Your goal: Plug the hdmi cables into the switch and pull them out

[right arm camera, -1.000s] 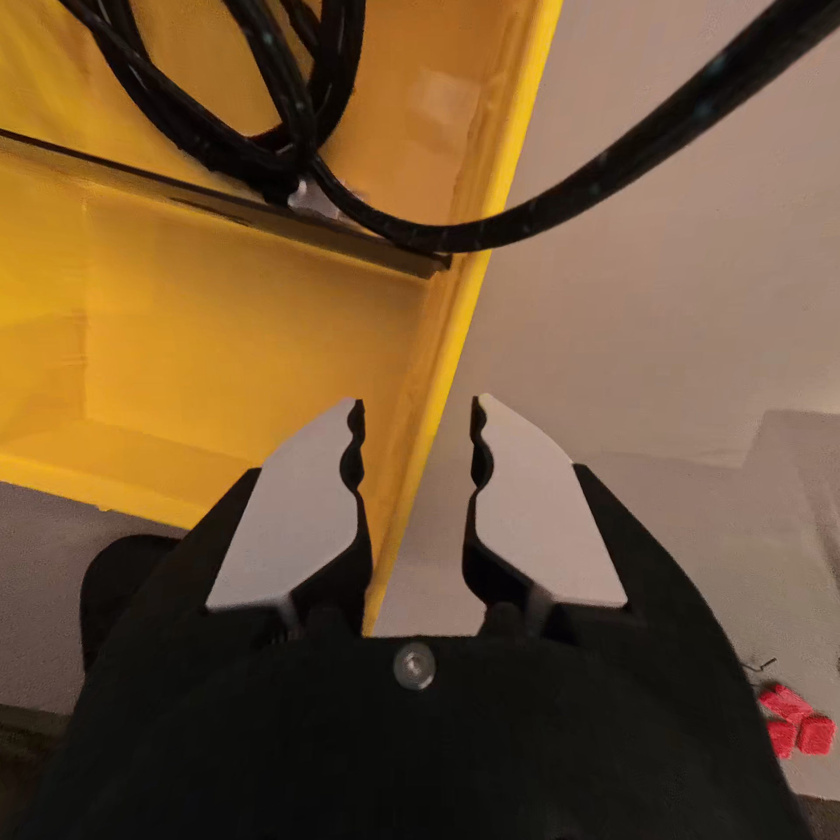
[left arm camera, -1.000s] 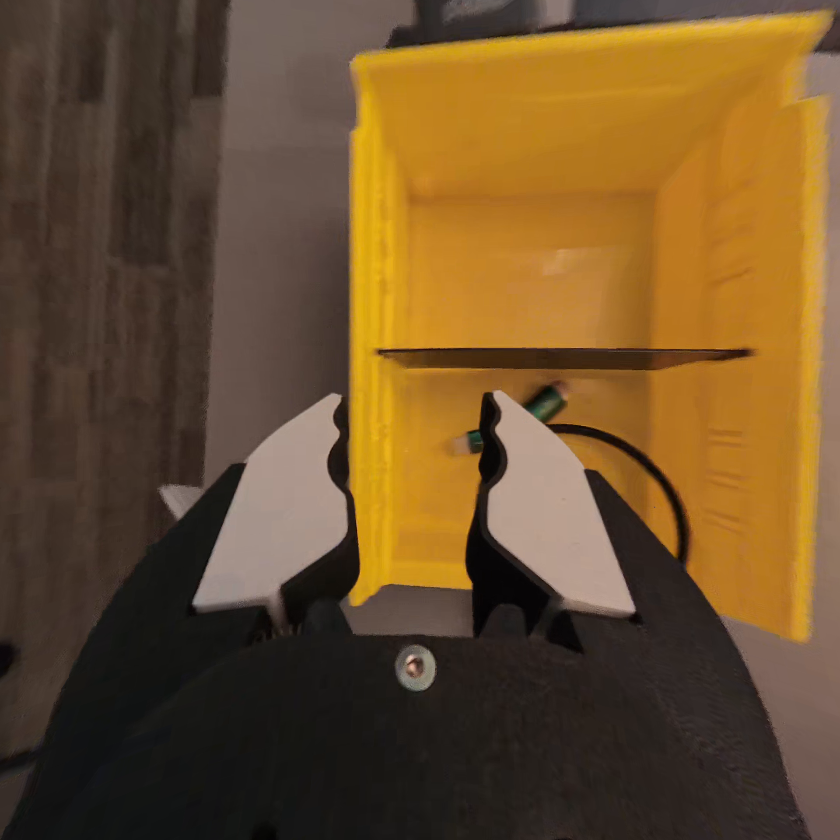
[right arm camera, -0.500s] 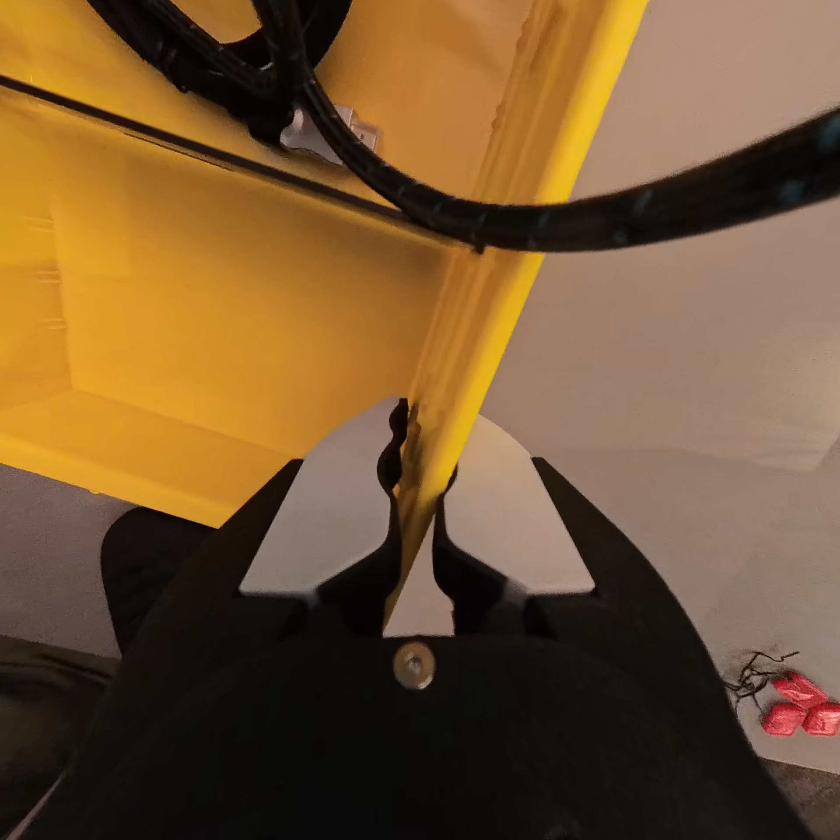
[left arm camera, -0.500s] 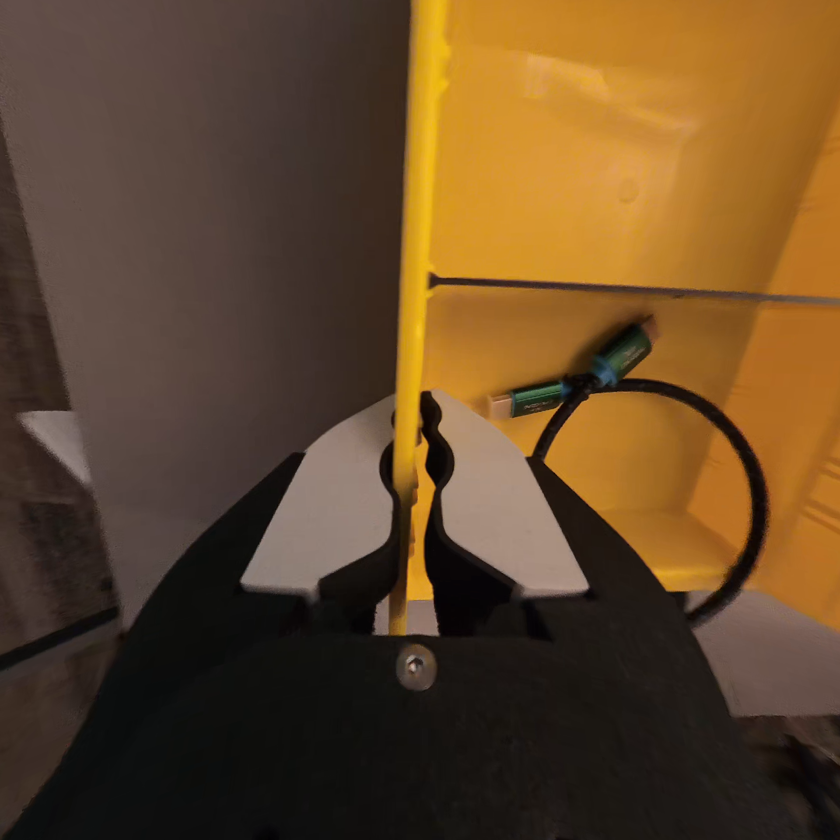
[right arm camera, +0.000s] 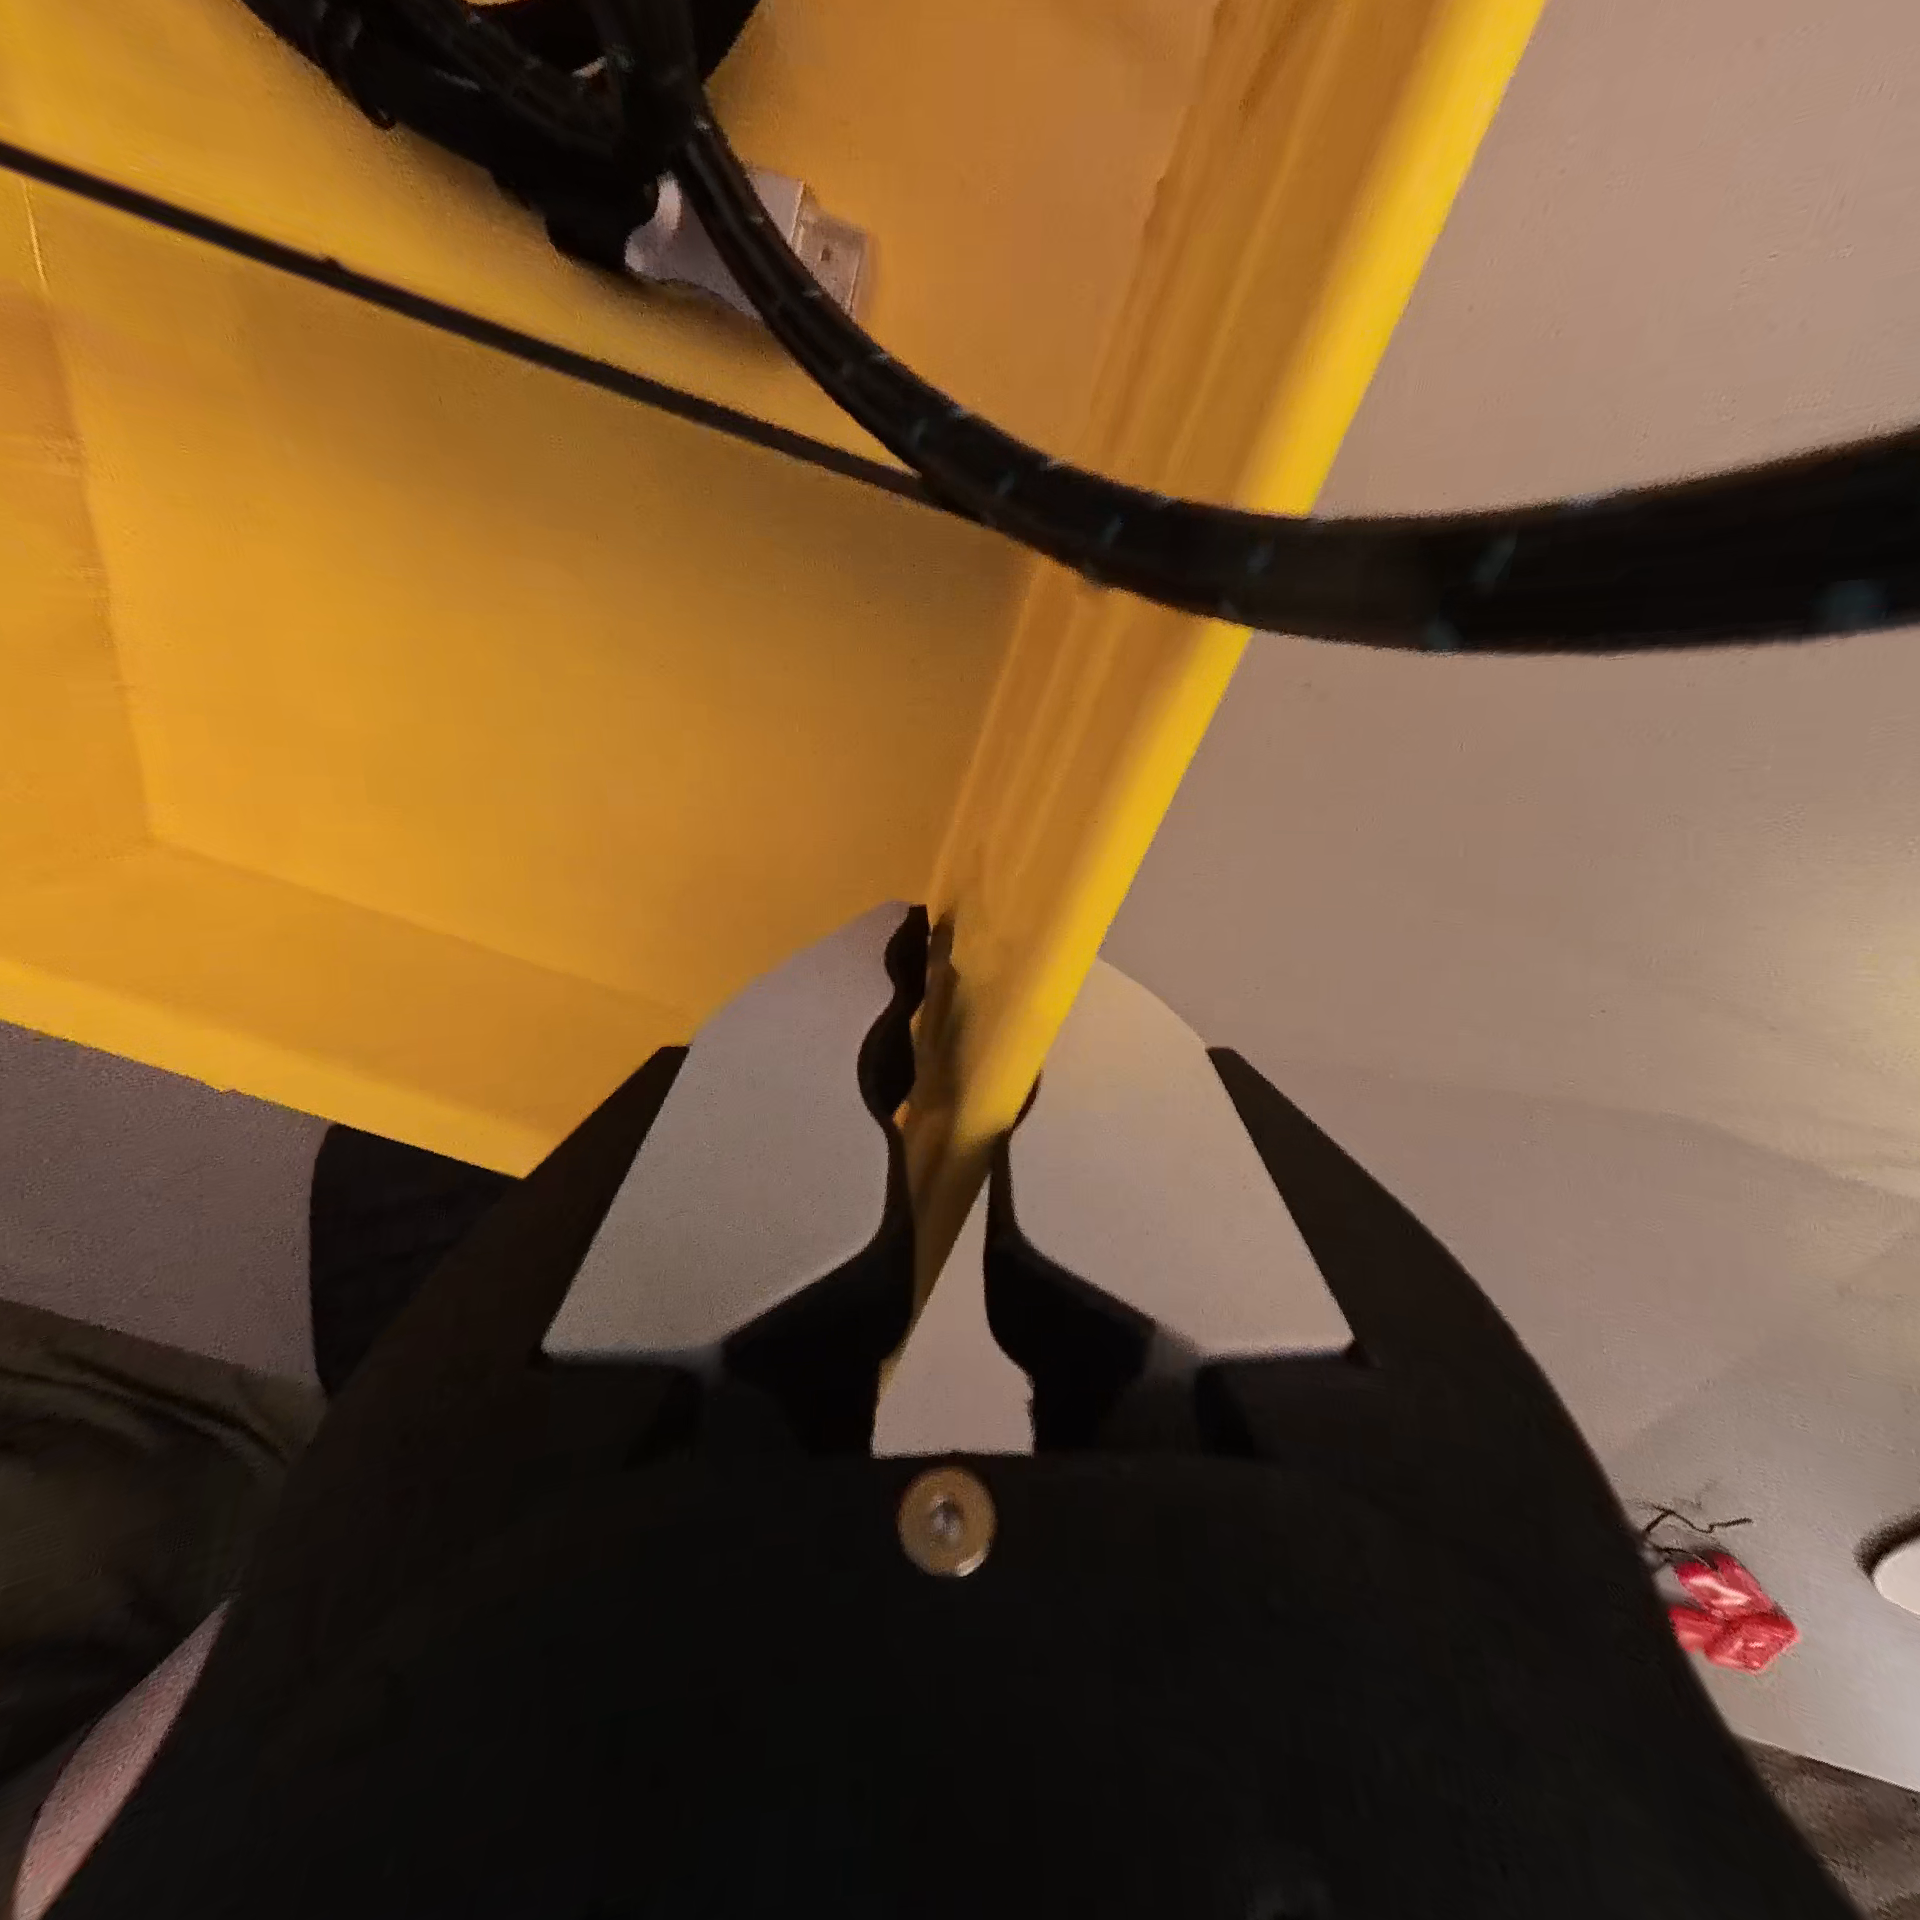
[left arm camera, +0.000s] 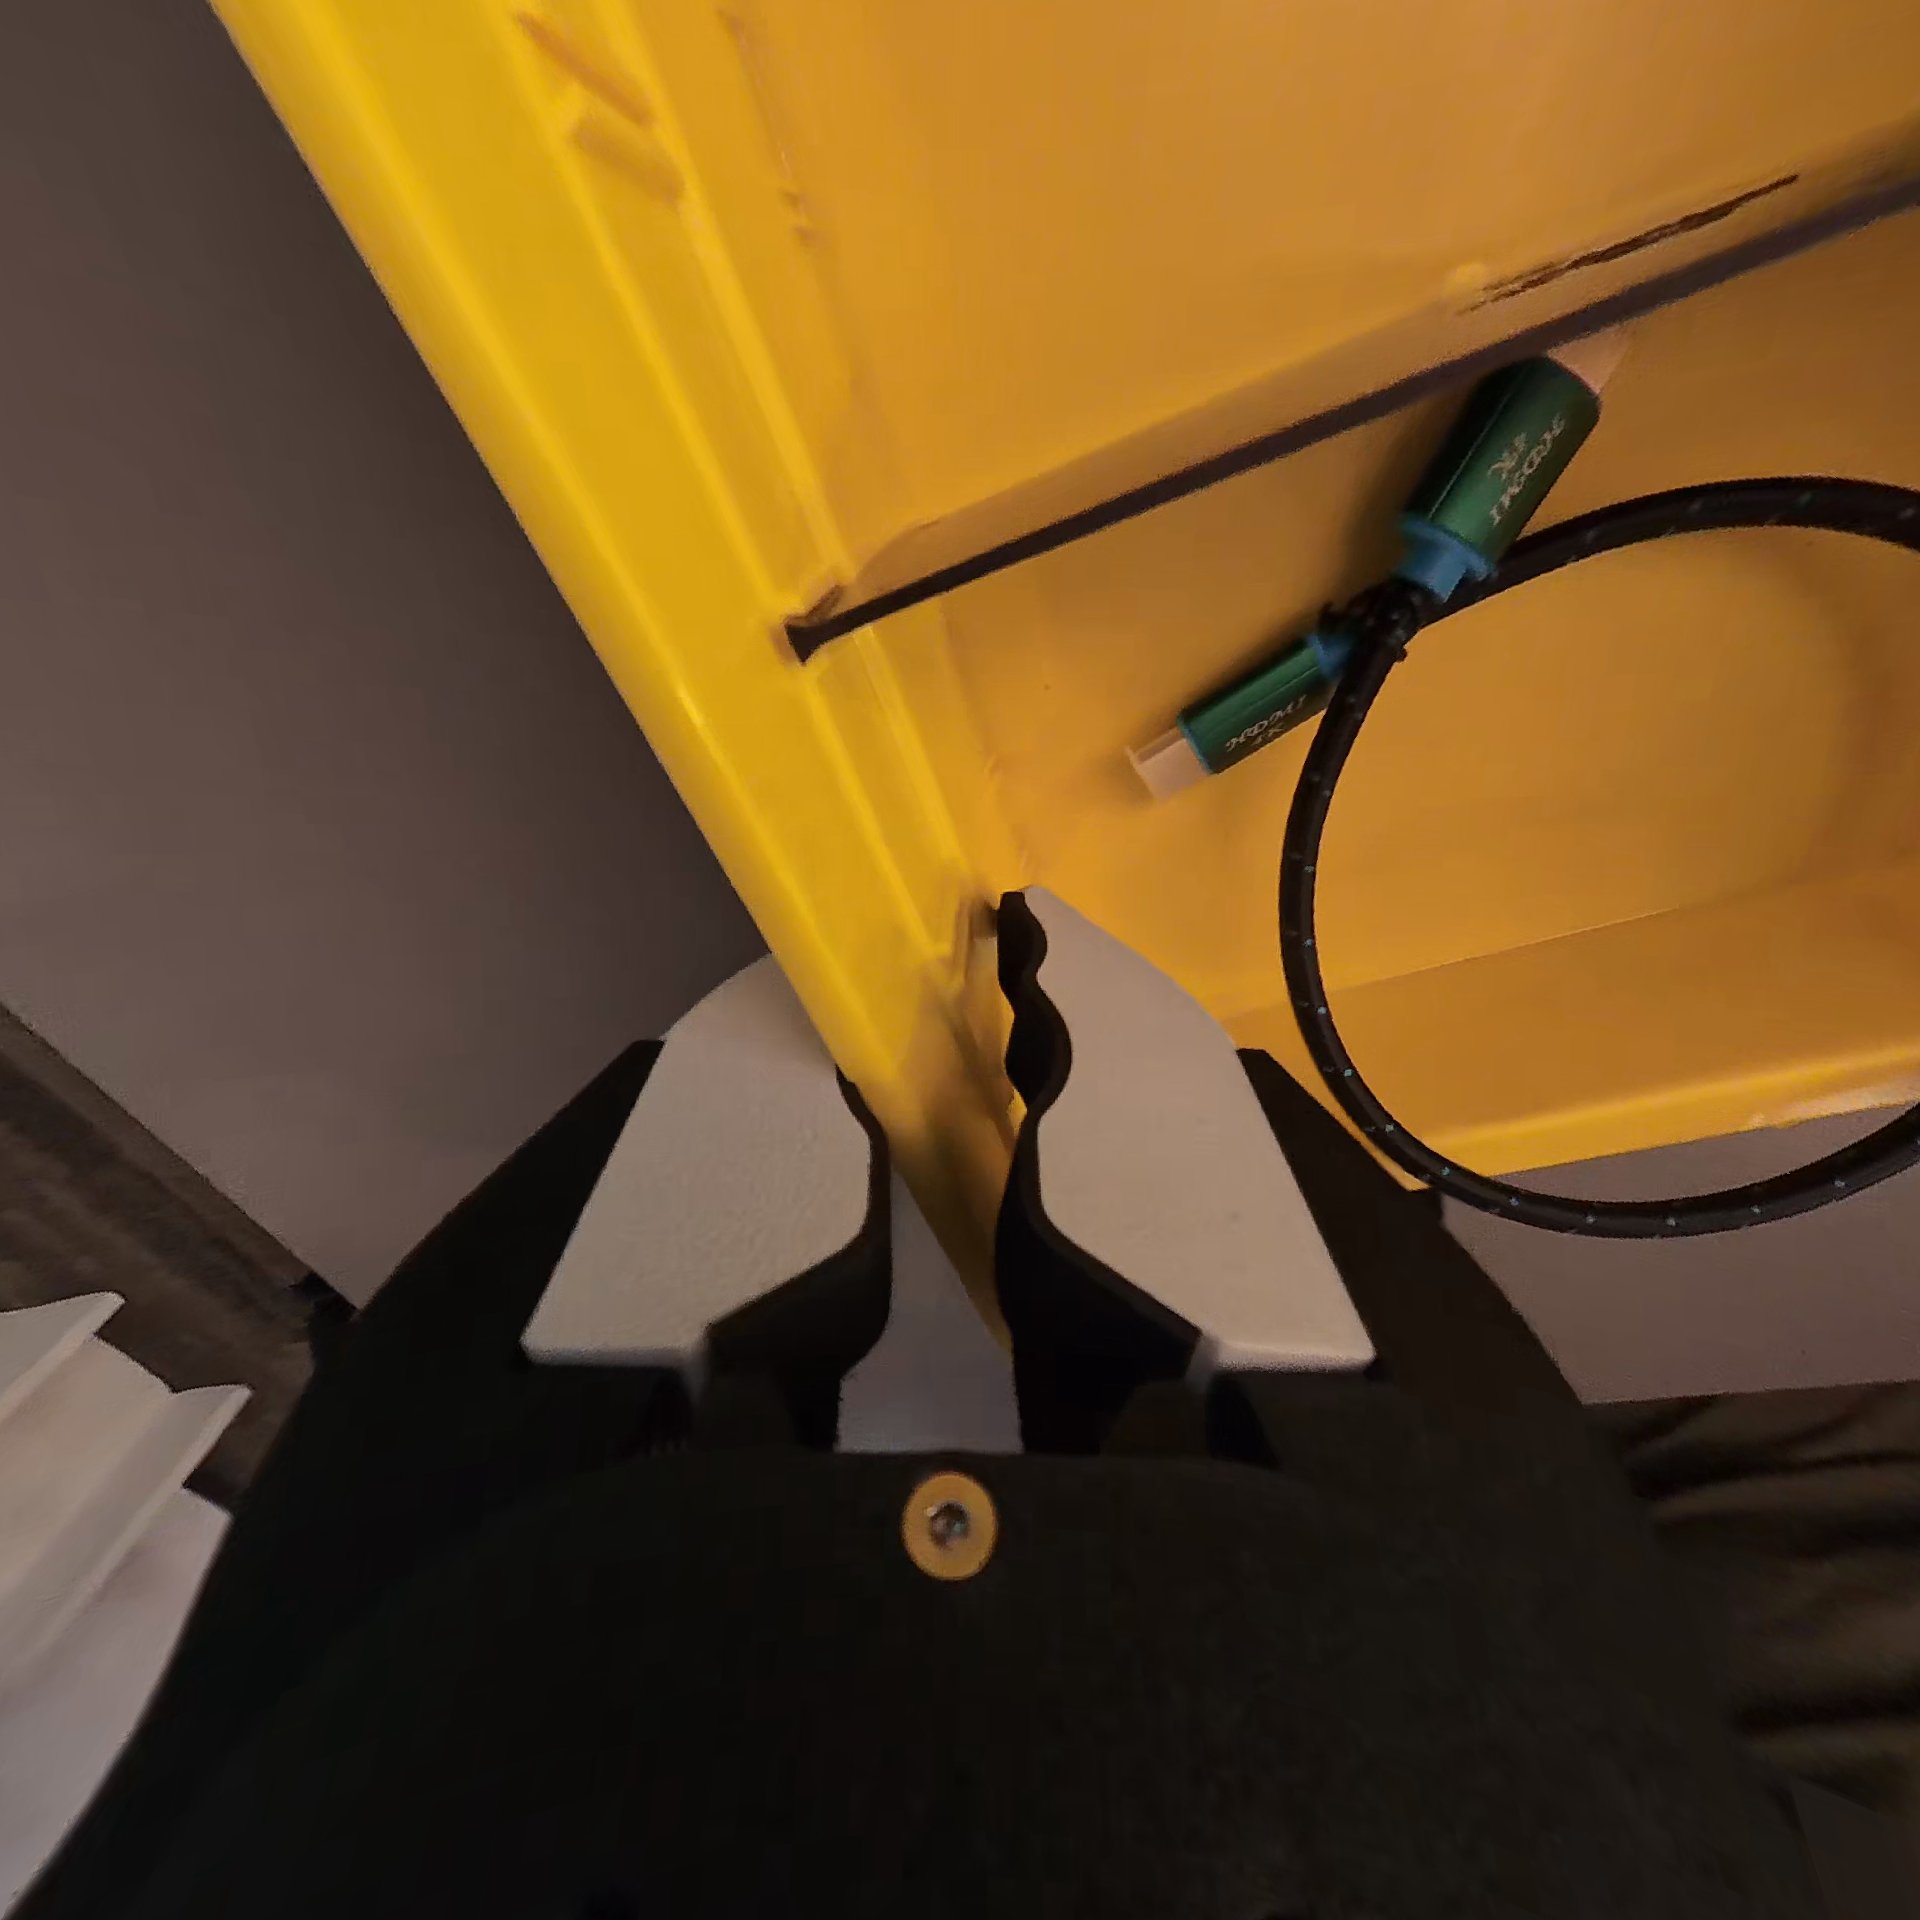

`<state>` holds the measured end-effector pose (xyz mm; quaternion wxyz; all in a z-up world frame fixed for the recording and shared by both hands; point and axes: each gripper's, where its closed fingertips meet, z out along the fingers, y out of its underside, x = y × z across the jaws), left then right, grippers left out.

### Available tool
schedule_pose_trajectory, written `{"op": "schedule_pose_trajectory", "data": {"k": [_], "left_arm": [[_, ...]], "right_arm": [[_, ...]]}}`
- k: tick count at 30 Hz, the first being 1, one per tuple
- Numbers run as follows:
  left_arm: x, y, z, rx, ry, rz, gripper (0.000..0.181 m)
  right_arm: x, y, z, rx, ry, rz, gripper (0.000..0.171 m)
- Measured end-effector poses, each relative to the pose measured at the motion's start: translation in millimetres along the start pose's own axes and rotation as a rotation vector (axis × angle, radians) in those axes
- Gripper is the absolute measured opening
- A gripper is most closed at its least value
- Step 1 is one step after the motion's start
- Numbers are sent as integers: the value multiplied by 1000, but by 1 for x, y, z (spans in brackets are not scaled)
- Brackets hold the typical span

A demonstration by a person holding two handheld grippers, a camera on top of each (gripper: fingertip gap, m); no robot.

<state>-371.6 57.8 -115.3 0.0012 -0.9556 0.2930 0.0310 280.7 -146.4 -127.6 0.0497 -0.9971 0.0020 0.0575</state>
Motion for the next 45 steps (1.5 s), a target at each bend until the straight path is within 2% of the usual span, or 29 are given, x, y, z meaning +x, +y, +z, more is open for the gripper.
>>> {"op": "schedule_pose_trajectory", "data": {"k": [8,12,17,20,22,23,27,31,33,35,37,41,45], "left_arm": [[60,-16,-3,-35,-112,113,29],[82,-17,-4,-47,-142,181,35],[90,-12,-6,-53,-79,218,38],[97,-6,-15,-36,15,219,33],[96,-2,-25,-7,34,238,31],[96,0,-31,14,43,250,29],[95,5,-57,129,71,271,28],[93,12,-74,204,80,291,27],[93,15,-78,219,81,310,27],[95,16,-80,226,83,333,25],[98,17,-80,226,88,350,24],[102,16,-79,220,80,389,22],[105,15,-79,218,79,409,20]], "right_arm": [[-71,-12,11,-98,-39,-56,8],[-107,-20,15,-130,-19,-122,16],[-115,-27,11,-89,16,-147,12],[-115,-34,-15,19,73,-118,22],[-124,-42,-43,156,99,-103,28],[-131,-47,-59,240,126,-116,26],[-204,-71,-115,618,95,-299,26],[-284,-86,-134,855,-5,-537,26],[-306,-98,-117,835,58,-684,28],[-306,-113,-89,713,198,-800,30],[-300,-129,-66,604,248,-821,30],[-302,-152,-40,465,90,-739,30],[-308,-155,-27,342,-27,-691,29]]}}
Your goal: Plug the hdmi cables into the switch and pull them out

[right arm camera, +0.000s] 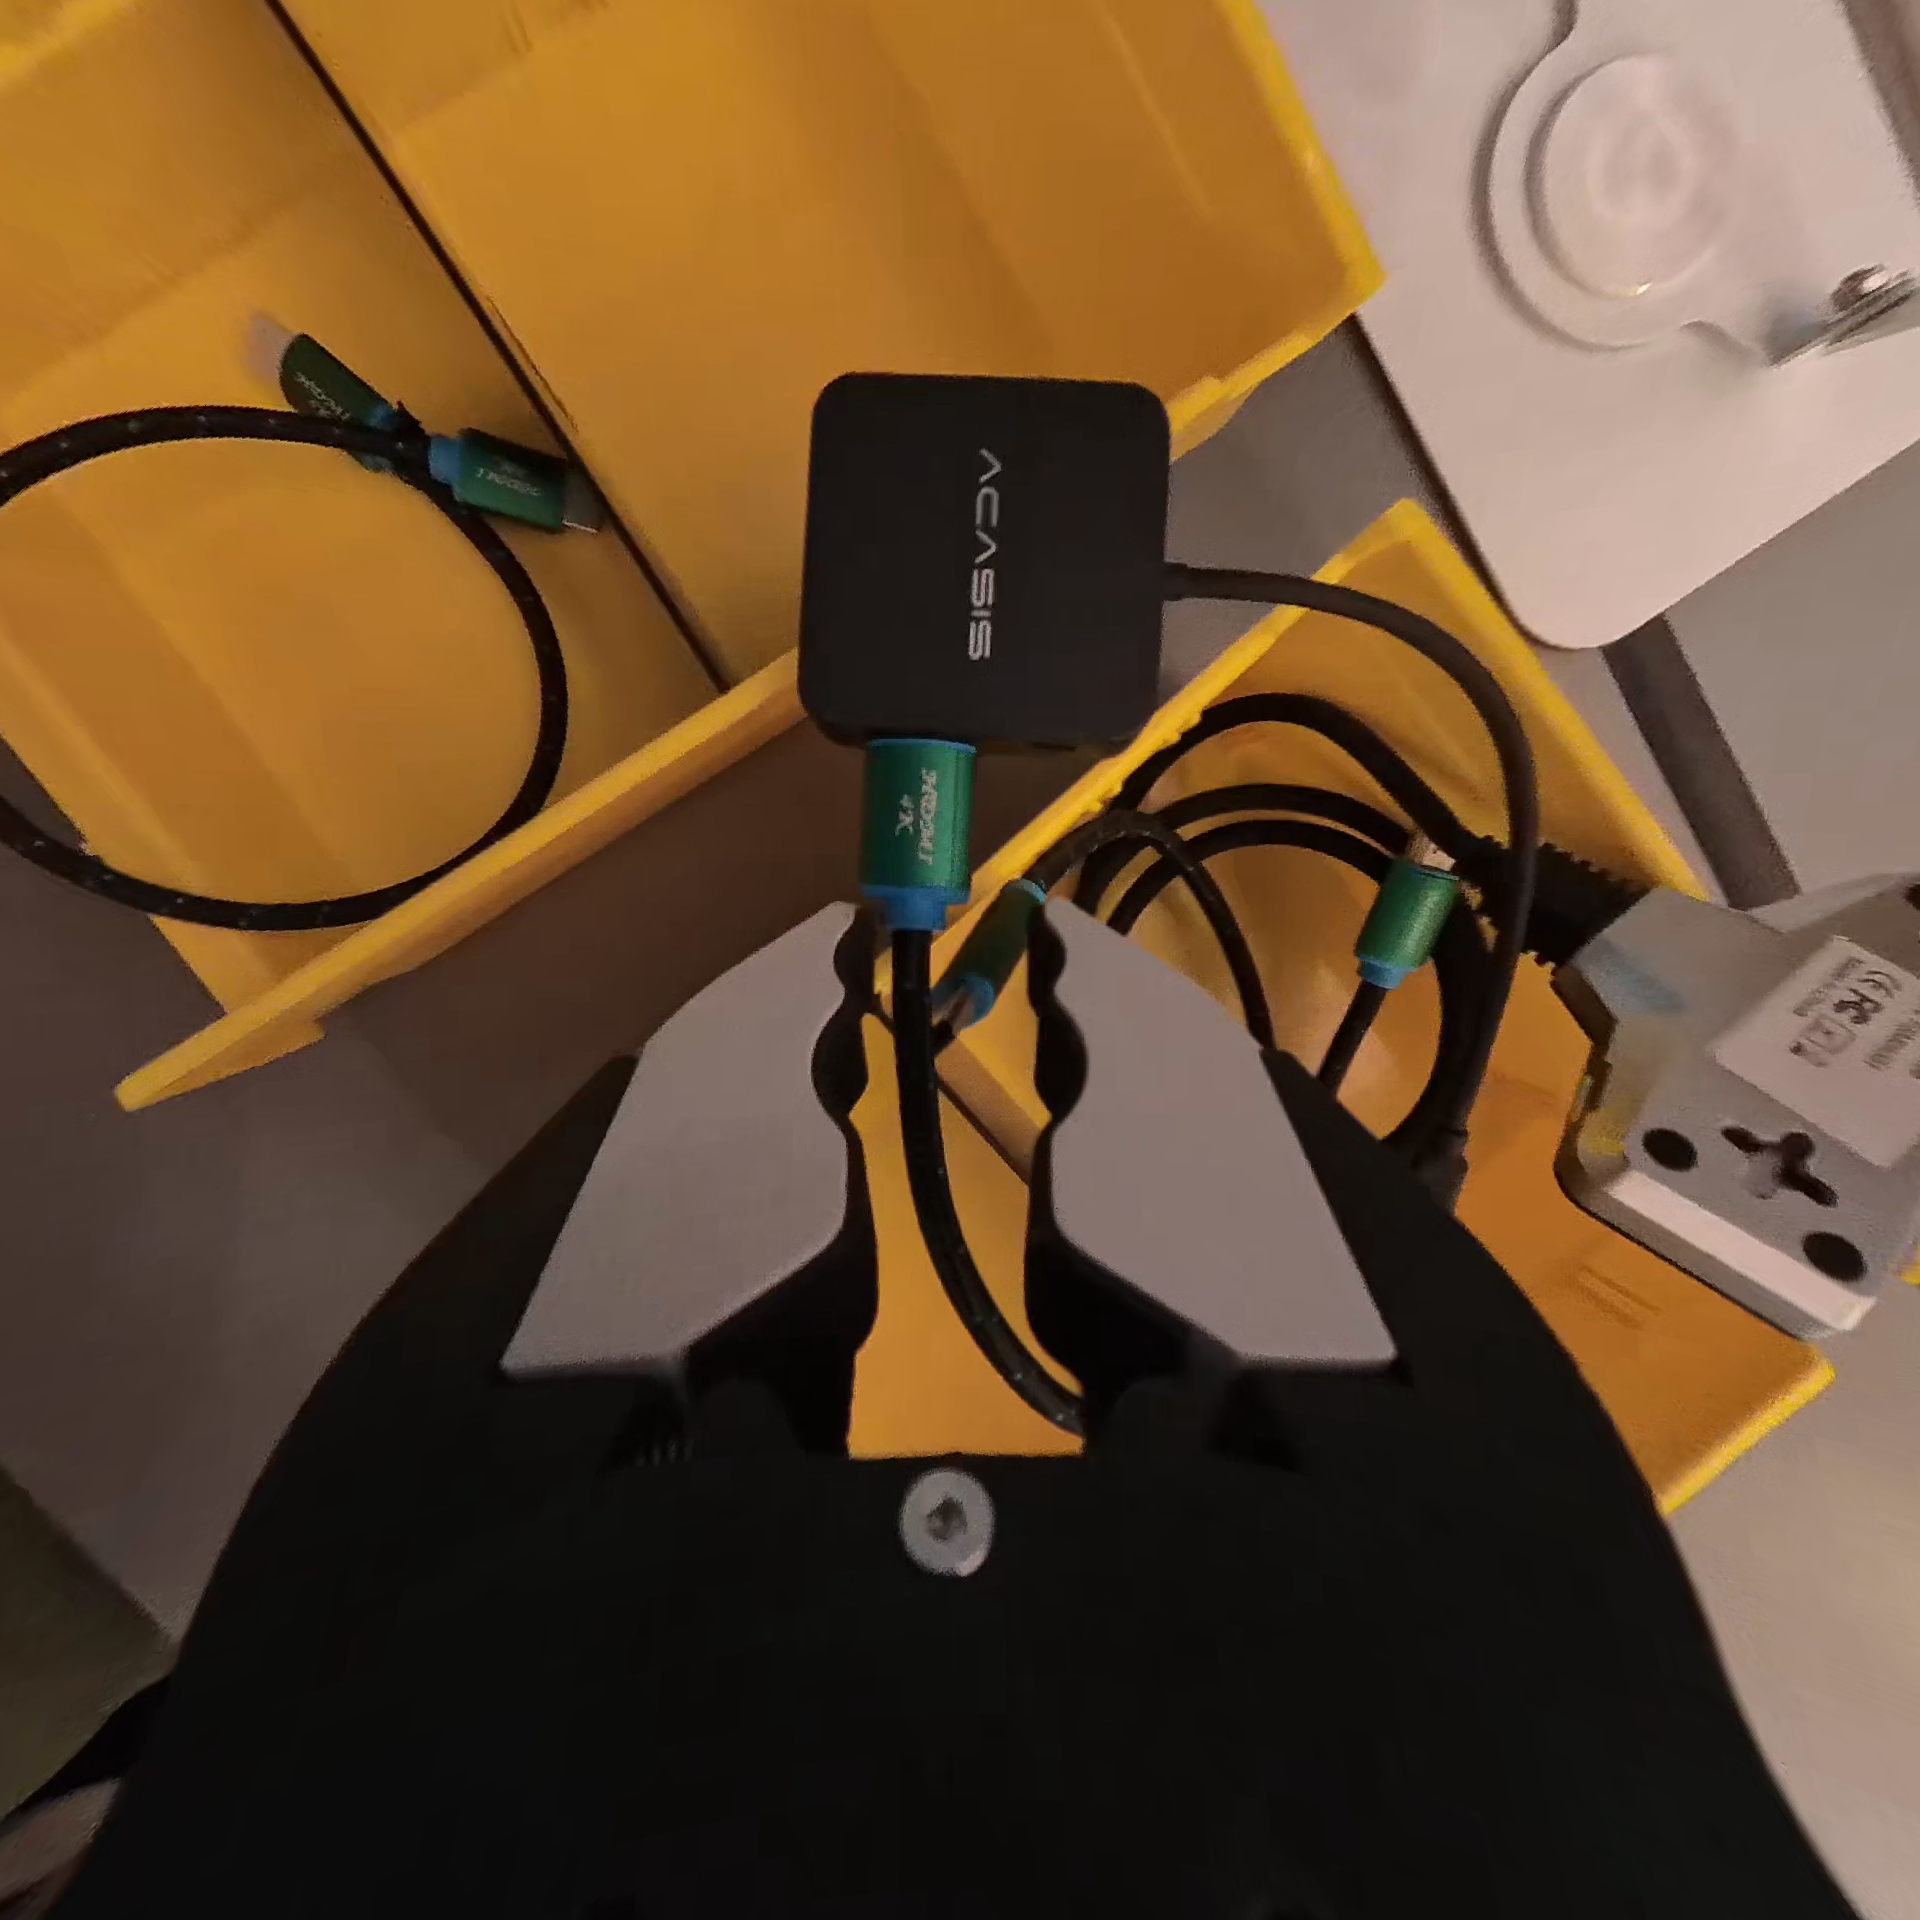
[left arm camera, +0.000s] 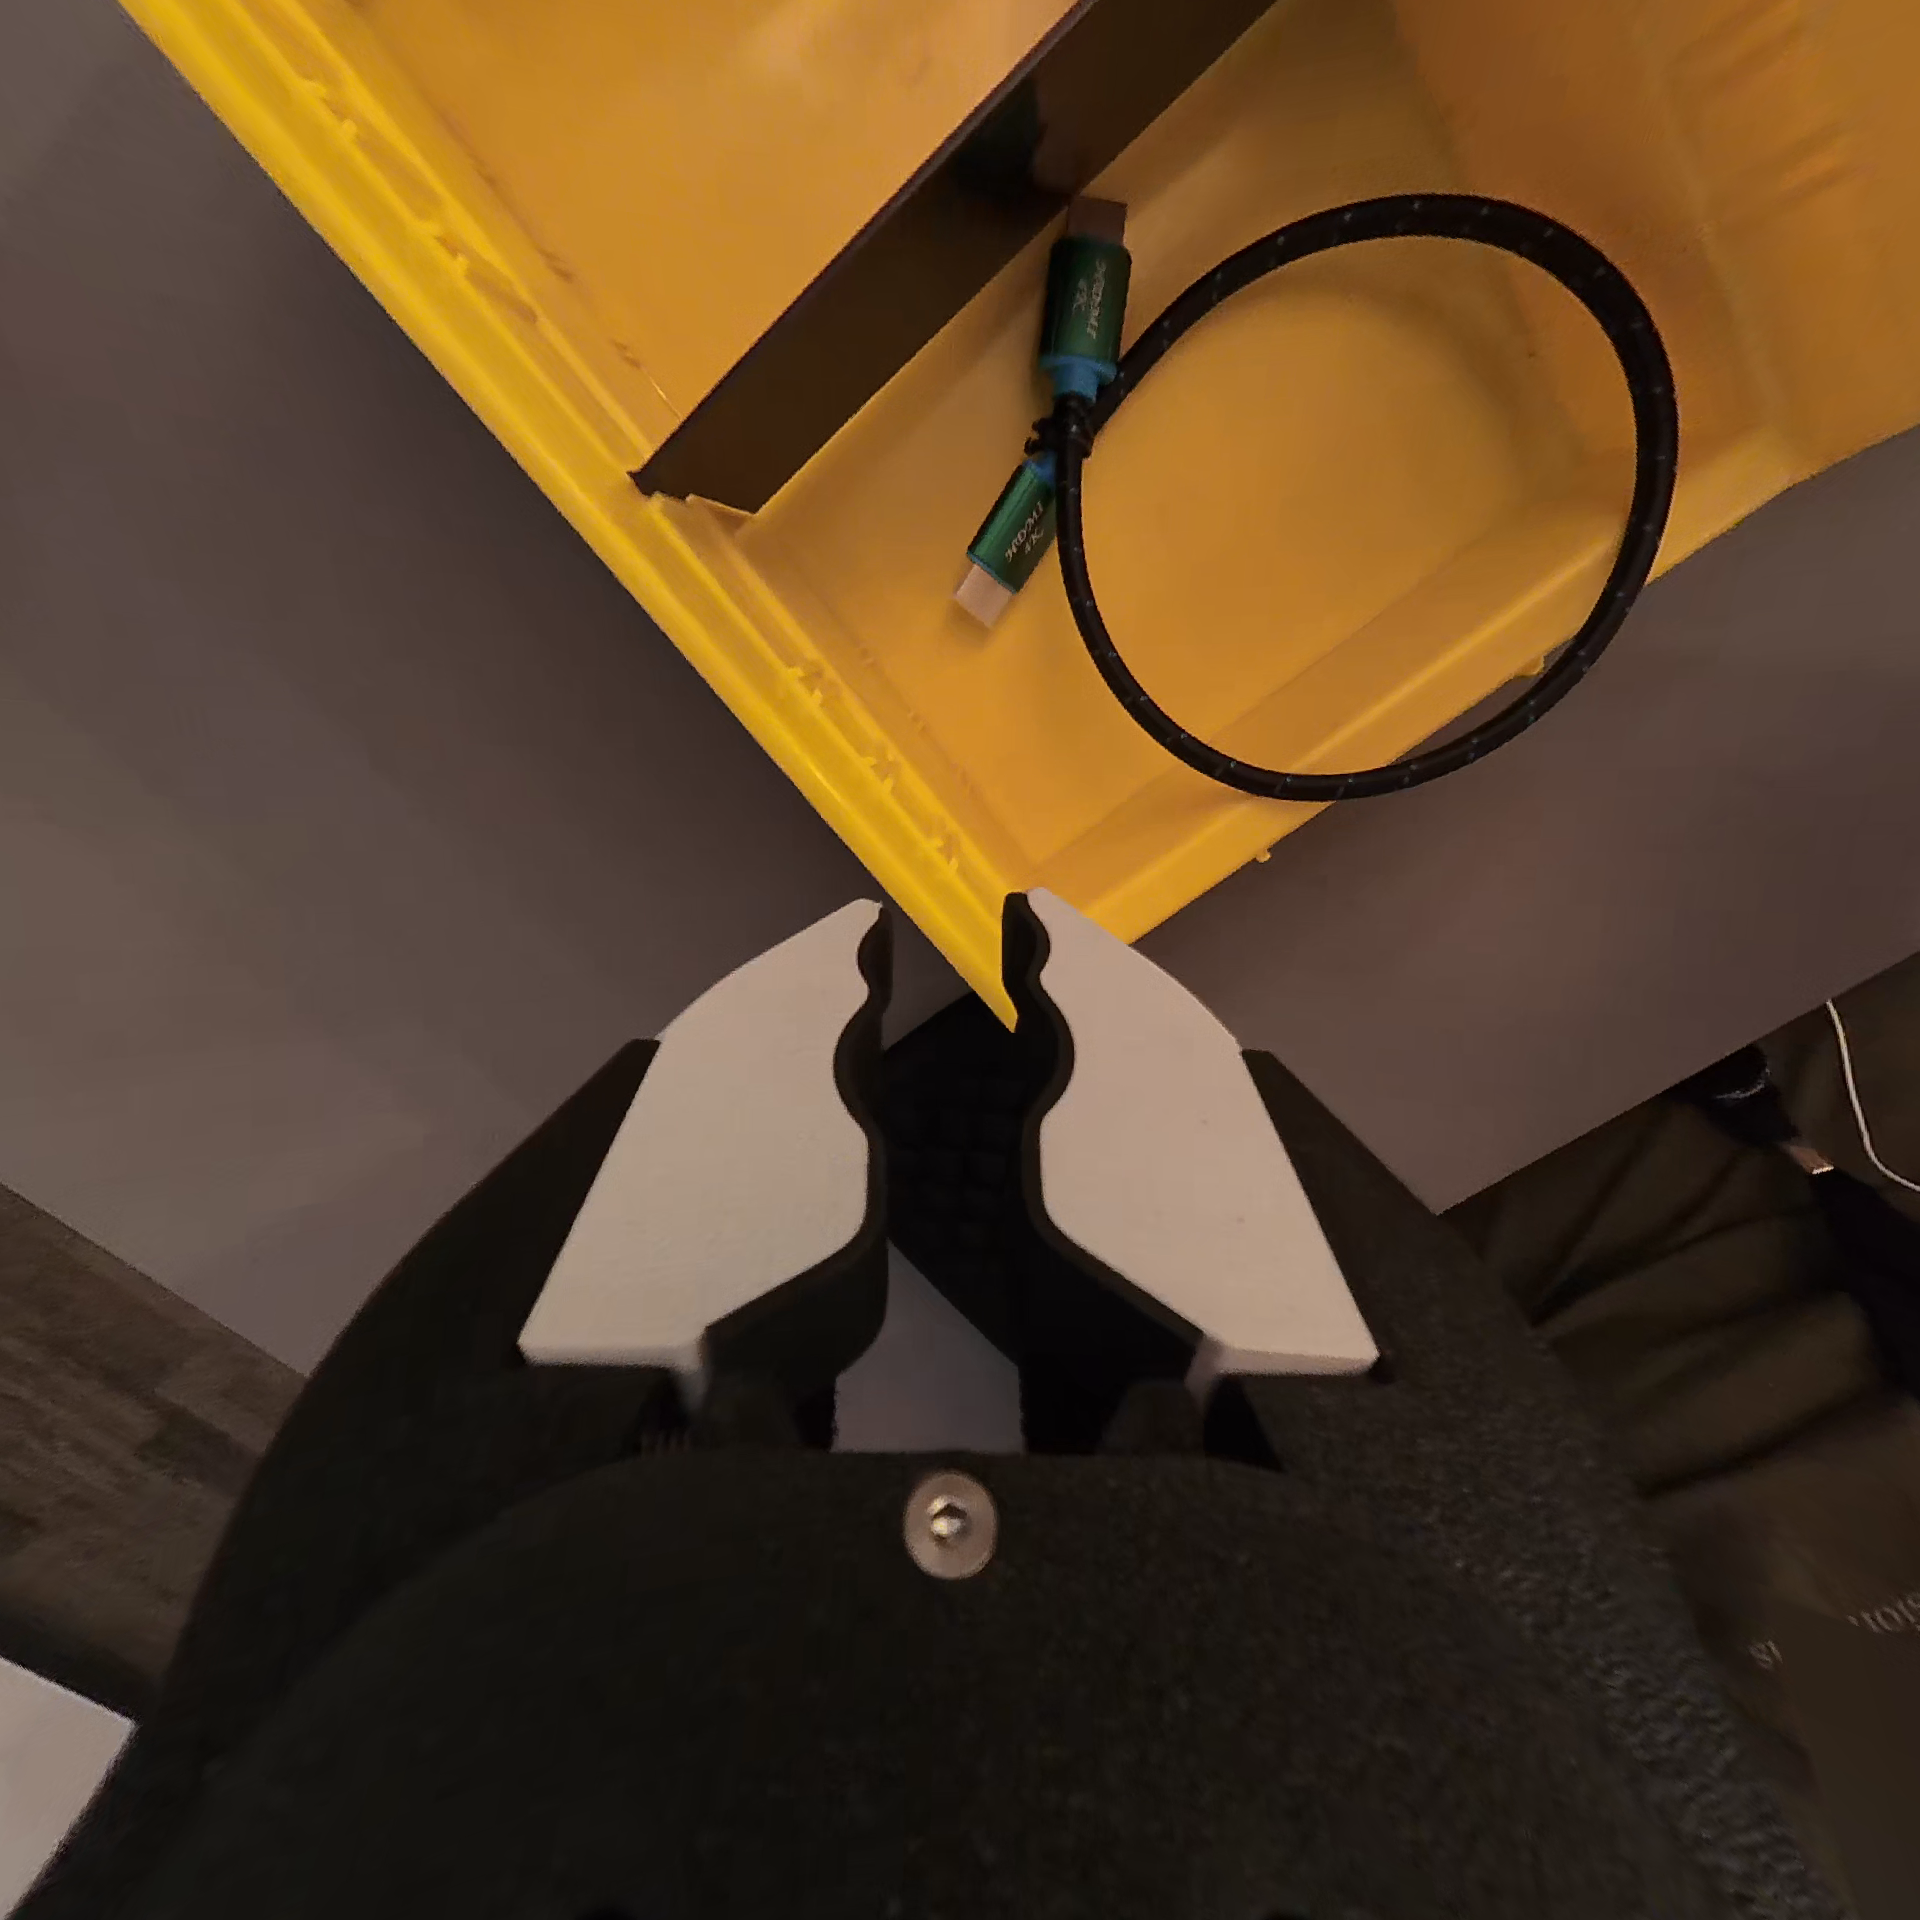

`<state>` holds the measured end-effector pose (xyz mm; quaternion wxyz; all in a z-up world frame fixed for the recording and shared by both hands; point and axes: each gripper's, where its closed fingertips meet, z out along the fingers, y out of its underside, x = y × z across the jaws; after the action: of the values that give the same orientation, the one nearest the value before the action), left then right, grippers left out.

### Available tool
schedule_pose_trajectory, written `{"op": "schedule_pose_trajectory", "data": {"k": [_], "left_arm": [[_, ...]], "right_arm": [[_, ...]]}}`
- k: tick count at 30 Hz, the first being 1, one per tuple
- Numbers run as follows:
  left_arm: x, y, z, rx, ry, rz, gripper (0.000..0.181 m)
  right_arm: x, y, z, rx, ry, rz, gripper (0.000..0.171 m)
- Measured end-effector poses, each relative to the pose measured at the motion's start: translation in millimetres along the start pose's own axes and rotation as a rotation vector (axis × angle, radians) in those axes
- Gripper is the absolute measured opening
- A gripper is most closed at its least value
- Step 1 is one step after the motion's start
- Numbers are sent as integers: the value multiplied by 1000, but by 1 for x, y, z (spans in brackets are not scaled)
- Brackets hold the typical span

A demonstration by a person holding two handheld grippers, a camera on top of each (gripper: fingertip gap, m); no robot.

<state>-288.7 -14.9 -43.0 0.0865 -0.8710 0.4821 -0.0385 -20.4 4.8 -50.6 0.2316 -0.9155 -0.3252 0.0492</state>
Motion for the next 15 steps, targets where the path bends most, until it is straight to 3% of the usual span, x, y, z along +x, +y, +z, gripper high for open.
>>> {"op": "schedule_pose_trajectory", "data": {"k": [7,12,15], "left_arm": [[2,-3,3,-12,0,20,18],[6,-5,5,-22,-2,42,17],[9,-8,6,-26,-7,58,17]], "right_arm": [[-2,-2,4,-10,-23,26,16],[24,2,-30,29,118,35,11],[33,20,-47,-61,158,21,11]]}}
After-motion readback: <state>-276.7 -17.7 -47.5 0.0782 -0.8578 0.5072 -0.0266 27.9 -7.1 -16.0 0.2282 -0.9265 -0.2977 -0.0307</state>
